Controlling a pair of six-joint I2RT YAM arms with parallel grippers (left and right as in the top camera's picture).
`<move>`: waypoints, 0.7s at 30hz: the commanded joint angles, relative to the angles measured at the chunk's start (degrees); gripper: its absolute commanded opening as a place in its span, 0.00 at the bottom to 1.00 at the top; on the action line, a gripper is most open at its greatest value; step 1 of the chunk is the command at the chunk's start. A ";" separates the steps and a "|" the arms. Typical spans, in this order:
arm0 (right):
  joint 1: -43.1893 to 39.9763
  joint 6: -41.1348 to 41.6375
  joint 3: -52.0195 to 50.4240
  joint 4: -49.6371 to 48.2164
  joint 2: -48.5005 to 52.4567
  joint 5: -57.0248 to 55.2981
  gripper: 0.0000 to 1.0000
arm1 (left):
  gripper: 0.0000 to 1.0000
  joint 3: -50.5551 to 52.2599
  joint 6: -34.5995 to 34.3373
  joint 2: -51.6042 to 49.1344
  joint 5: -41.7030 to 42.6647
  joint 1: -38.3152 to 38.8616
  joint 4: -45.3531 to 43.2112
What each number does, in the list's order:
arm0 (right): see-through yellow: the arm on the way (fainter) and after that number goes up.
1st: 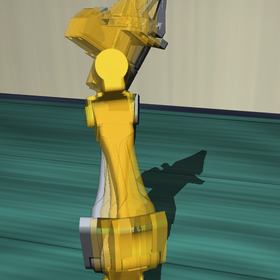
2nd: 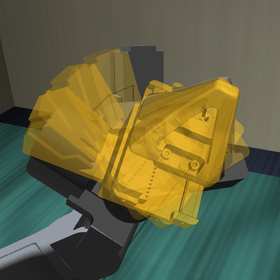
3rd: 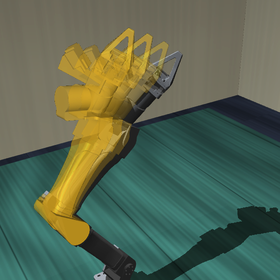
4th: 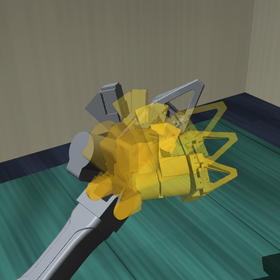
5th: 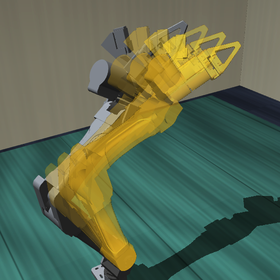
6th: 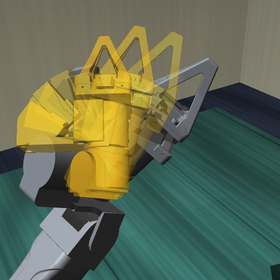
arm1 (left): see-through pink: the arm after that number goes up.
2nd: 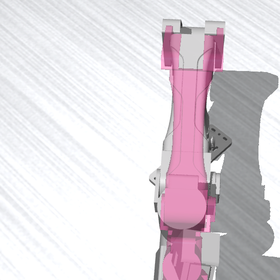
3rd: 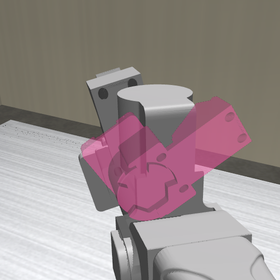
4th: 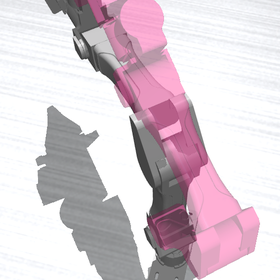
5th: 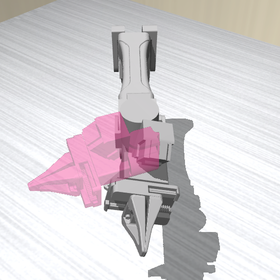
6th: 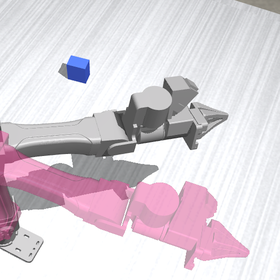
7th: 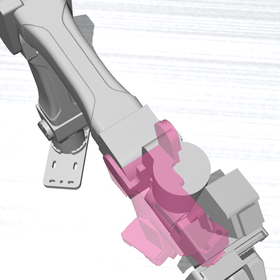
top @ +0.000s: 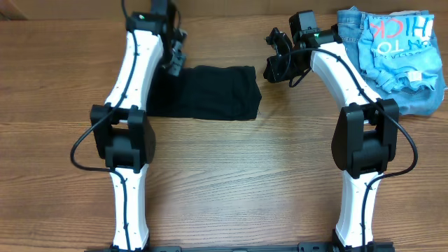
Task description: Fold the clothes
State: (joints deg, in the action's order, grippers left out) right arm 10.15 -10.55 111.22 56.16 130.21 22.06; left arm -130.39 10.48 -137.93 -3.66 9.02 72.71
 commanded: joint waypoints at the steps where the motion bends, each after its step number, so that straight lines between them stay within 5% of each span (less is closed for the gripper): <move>1: -0.26 0.04 1.05 -0.35 -2.93 -0.11 0.15 | 0.44 7.45 0.28 -0.13 5.73 2.27 -1.03; 3: -0.26 0.04 1.05 -1.16 -3.39 1.95 0.15 | 0.39 4.46 0.24 0.04 11.08 2.36 2.93; 5: -0.26 0.04 1.05 -2.91 -4.50 5.42 0.16 | 0.51 -2.43 -0.17 0.04 15.08 1.27 6.91; 8: 0.81 -0.42 1.05 -4.59 -5.40 14.91 0.16 | 0.55 -11.37 -6.36 0.04 15.06 -2.75 8.26; 11: 3.78 -2.95 0.98 -8.61 -5.42 26.36 0.08 | 0.33 -11.19 -13.00 -0.33 15.39 -8.11 3.98; 14: 9.92 -2.93 0.81 -15.93 -4.98 25.31 0.06 | 0.18 -6.62 -13.25 -0.63 18.99 -12.76 1.27; 21: 21.84 -2.97 0.59 -24.85 0.00 12.57 0.05 | 0.20 -2.78 -12.61 -0.63 18.51 -16.81 -0.04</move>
State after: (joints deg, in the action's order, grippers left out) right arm 30.06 -13.15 111.22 31.46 127.90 42.59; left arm -133.75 -1.58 -138.58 13.61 -6.83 72.77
